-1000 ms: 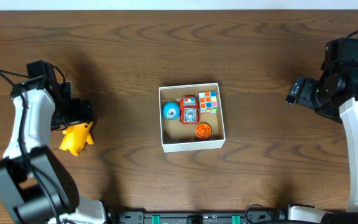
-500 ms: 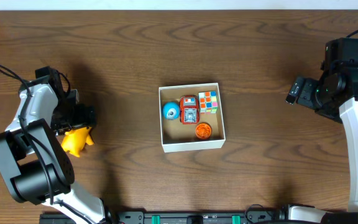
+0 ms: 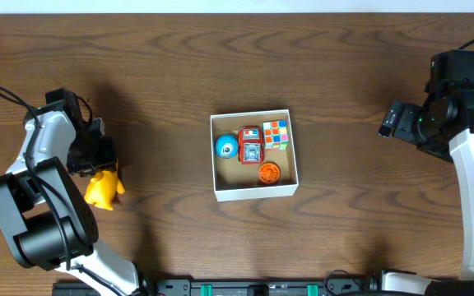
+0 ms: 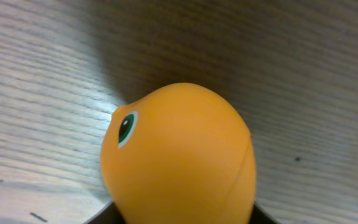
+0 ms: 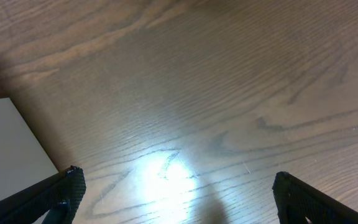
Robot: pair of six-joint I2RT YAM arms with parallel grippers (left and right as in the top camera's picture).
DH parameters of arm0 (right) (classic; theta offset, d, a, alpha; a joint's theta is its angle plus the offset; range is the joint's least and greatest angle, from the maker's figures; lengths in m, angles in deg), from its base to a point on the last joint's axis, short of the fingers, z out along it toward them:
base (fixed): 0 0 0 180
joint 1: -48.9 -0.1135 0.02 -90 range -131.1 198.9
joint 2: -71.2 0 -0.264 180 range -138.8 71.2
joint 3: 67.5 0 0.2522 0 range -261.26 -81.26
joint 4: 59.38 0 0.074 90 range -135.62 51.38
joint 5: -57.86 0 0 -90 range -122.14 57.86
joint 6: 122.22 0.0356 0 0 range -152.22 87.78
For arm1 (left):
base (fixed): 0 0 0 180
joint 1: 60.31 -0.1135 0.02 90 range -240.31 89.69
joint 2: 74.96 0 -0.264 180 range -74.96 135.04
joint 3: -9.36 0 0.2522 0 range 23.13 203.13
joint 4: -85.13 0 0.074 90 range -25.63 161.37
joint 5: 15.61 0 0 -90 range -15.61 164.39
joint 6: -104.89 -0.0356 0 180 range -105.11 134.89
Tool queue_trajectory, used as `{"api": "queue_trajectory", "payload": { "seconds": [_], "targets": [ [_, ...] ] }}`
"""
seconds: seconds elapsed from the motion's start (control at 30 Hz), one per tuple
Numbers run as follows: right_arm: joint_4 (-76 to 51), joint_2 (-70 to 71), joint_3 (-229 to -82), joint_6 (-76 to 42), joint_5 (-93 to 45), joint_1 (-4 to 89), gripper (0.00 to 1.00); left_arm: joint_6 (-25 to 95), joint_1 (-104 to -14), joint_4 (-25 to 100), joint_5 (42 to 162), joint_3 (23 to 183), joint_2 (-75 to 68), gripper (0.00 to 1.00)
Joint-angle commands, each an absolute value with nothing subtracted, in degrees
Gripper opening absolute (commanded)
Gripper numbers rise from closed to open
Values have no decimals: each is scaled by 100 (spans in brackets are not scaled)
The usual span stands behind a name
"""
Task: Pack container
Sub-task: 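Carry the yellow figure with the left gripper over the box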
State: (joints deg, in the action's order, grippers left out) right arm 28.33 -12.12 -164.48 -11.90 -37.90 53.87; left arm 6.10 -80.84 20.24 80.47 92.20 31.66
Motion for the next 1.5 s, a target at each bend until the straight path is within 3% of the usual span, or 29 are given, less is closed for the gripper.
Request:
{"api": "queue_trajectory", "payload": {
  "seconds": [0.0, 0.2, 0.67, 1.03, 1.47],
  "targets": [
    [2839, -1206, -16428, -1260, -3772, 5413, 99, 594, -8084, 1962, 8548, 9323, 3092, 24],
    [2837, -1206, -16428, -1258, -3772, 5413, 99, 590, -7621, 1748, 8775, 9721, 2362, 6],
    [2853, -1206, -16428, -1258, -3770, 5413, 99, -99, -4303, 2225, 8834, 9913, 135, 6],
    [2870, -1206, -16428, -1258, -3770, 5413, 99, -94, -2465, 2572, 8836, 9911, 594, 6],
    [2901, -1206, -16428, -1258, -3768, 5413, 99, -96, -1848, 2579, 8836, 9911, 1687, 5]
  ]
}}
